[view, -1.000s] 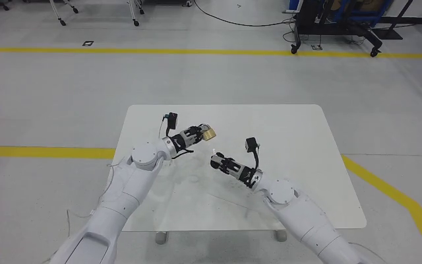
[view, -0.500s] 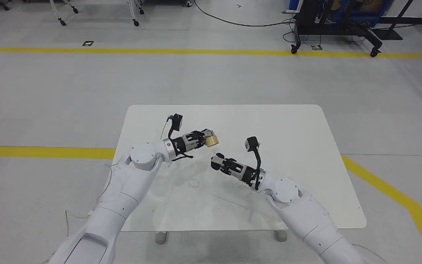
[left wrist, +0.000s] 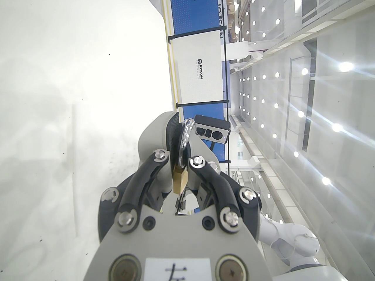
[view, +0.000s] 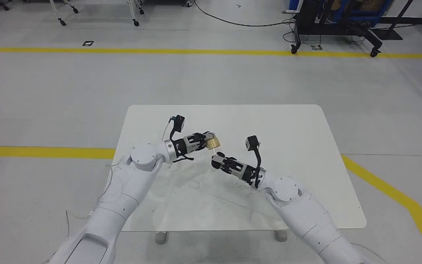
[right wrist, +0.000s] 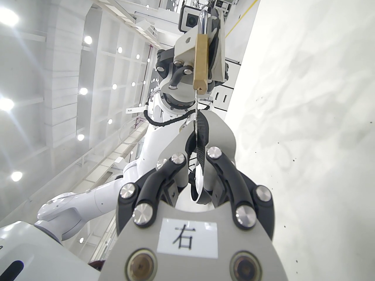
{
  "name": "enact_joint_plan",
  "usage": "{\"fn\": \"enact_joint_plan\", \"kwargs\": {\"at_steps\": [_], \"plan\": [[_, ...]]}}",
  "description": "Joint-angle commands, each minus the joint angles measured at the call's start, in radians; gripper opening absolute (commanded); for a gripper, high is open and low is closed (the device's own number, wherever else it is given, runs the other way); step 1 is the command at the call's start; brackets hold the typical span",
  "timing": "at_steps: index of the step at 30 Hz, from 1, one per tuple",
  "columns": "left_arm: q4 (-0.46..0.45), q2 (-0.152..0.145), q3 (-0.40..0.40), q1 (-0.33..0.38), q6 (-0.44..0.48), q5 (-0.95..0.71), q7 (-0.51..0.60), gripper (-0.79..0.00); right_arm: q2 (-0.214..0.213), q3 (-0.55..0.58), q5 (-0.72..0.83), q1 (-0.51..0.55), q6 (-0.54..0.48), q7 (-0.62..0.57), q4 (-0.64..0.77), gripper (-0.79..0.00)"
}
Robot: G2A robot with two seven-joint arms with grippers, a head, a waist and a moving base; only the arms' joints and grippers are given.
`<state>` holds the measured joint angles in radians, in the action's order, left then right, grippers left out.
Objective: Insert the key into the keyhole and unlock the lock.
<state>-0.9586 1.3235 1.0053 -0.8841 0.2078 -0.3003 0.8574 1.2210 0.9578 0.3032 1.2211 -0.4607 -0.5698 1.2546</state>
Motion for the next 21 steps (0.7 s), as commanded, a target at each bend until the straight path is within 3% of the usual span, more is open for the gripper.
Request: {"fn": "enact_joint_plan", "kwargs": {"at_steps": [1, 21], "plan": [[0.0, 0.0, 0.0, 0.0, -0.001, 0.001, 0.001, -0.785, 0.001, 0.002, 0.001, 0.001, -0.002, -0.001, -0.001, -0.785], [0.001, 0.0, 0.003, 0.003, 0.008, 0.01, 0.032, -0.785, 0.002, 0.019, 0.008, 0.011, -0.009, -0.09, -0.008, -0.785]]}}
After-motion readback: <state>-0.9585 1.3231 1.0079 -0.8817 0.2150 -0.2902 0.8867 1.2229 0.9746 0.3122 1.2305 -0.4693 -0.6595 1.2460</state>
